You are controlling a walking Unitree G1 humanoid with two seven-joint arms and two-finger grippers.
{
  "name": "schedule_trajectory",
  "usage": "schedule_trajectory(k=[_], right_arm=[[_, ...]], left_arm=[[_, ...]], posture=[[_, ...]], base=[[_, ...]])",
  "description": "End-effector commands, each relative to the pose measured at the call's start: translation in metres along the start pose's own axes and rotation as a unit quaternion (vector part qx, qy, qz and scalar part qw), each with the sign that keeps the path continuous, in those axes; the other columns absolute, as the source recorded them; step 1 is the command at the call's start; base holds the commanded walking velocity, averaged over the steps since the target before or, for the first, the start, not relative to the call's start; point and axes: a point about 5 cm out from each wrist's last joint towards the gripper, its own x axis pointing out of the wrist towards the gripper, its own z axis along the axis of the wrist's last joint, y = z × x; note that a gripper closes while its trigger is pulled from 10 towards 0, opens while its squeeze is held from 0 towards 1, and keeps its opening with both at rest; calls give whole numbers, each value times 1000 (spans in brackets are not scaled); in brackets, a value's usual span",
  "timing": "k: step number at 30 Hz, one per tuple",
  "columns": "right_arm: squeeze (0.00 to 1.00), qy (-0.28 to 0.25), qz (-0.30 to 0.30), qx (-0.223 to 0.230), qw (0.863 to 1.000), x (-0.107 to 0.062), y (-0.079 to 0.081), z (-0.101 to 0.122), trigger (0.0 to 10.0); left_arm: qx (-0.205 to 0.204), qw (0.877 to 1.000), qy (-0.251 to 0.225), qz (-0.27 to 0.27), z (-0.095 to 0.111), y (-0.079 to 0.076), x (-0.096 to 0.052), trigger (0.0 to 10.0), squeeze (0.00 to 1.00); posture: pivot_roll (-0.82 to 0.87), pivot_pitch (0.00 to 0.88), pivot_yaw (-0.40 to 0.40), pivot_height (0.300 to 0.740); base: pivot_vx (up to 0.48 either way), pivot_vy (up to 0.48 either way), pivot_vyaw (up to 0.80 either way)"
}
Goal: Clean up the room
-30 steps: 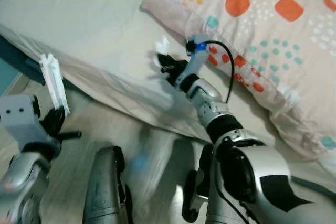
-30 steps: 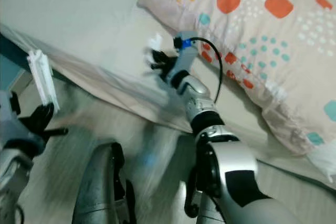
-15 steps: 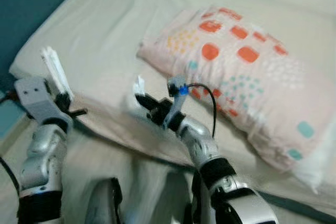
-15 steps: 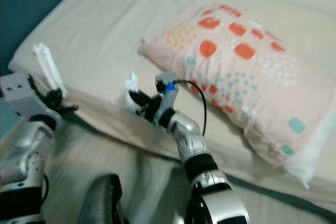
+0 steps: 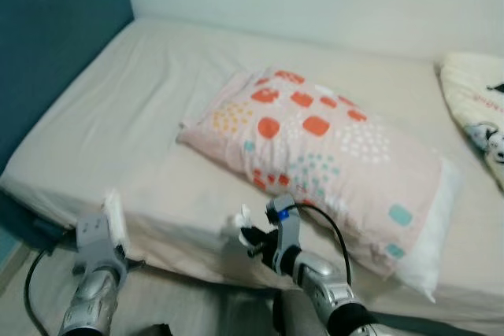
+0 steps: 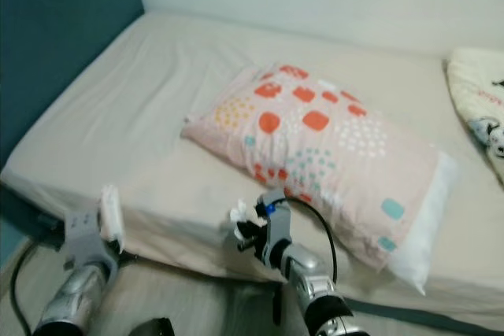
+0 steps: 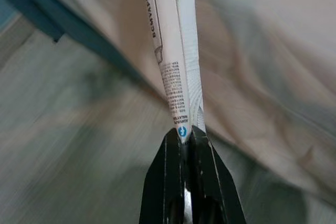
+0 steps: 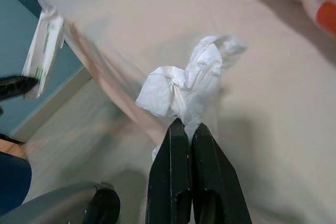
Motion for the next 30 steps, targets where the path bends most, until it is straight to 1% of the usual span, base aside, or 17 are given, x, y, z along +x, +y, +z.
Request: schedule_trajectory(k=[1, 2, 4, 6, 7, 9, 11, 12, 13, 14, 15, 16, 20, 22, 23, 26, 30], right_arm=[[0, 20, -3, -4, 1000, -1, 2, -11, 0], [0, 28, -5, -11, 1000, -1, 3, -14, 0], [0, 35, -7, -16, 999, -1, 3, -17, 0], [0, 48, -8, -20, 999, -3, 3, -23, 0], [0, 48, -8, -20, 999, -3, 3, -23, 0], [0, 74, -20, -30, 997, -9, 0, -33, 0], [0, 78, -23, -29, 996, -10, -1, -35, 0], [0, 91, -34, -31, 995, -13, -4, -40, 0], [0, 91, -34, -31, 995, -13, -4, -40, 0], [0, 116, -55, -28, 991, -21, -9, -51, 0], [0, 123, -62, -26, 990, -23, -10, -55, 0], [0, 128, -69, -23, 989, -25, -12, -58, 0], [0, 138, -89, -16, 986, -31, -17, -63, 0], [0, 148, -100, -20, 984, -34, -20, -66, 0], [0, 148, -100, -20, 984, -34, -20, -66, 0], [0, 163, -111, -25, 980, -38, -21, -72, 0], [0, 171, -110, -38, 978, -38, -20, -73, 0]], left_arm=[[4, 999, 25, 24, -15, 13, -3, 10000, 0], [4, 999, 39, 34, -23, 18, -4, 10000, 0], [5, 998, 51, 43, -29, 22, -5, 10000, 0], [21, 995, 84, 53, -48, 28, -11, 10000, 0], [21, 995, 84, 53, -48, 28, -11, 10000, 0], [36, 990, 124, 63, -70, 35, -19, 10000, 0], [39, 989, 129, 64, -72, 35, -20, 10000, 0], [50, 986, 148, 64, -80, 36, -23, 10000, 0], [50, 986, 148, 64, -80, 36, -23, 10000, 0], [71, 980, 176, 60, -92, 35, -29, 10000, 0], [79, 978, 184, 59, -96, 35, -31, 10000, 0], [80, 977, 189, 57, -99, 35, -33, 10000, 0], [86, 973, 209, 48, -109, 34, -38, 10000, 0], [112, 967, 225, 33, -116, 32, -41, 10000, 0], [112, 967, 225, 33, -116, 32, -41, 10000, 0], [151, 958, 242, 6, -125, 28, -47, 10000, 0], [162, 956, 245, -3, -126, 28, -48, 10000, 0]], posture=[[-32, 33, -31, 618], [-32, 32, -32, 623], [-32, 32, -32, 633], [-51, 14, -29, 643], [-51, 14, -29, 643], [-53, 11, -29, 658], [-53, 11, -29, 663], [-49, 10, -29, 668], [-49, 10, -29, 668], [-46, 11, -28, 678], [-43, 11, -29, 683], [-44, 9, -29, 688], [-45, 5, -27, 703], [-46, 2, -26, 713], [-46, 2, -26, 713], [-48, 0, -26, 728], [-42, 0, -30, 738]], base=[[0, 0, 0], [0, 0, 0], [0, 0, 0], [0, 0, 0], [0, 0, 0], [0, 0, 0], [0, 0, 0], [-322, 0, 0], [-322, 0, 0], [-480, 0, 0], [-480, 0, 0], [-480, 0, 0], [0, 0, 0], [0, 0, 0], [0, 0, 0], [0, 0, 0], [0, 0, 0]])
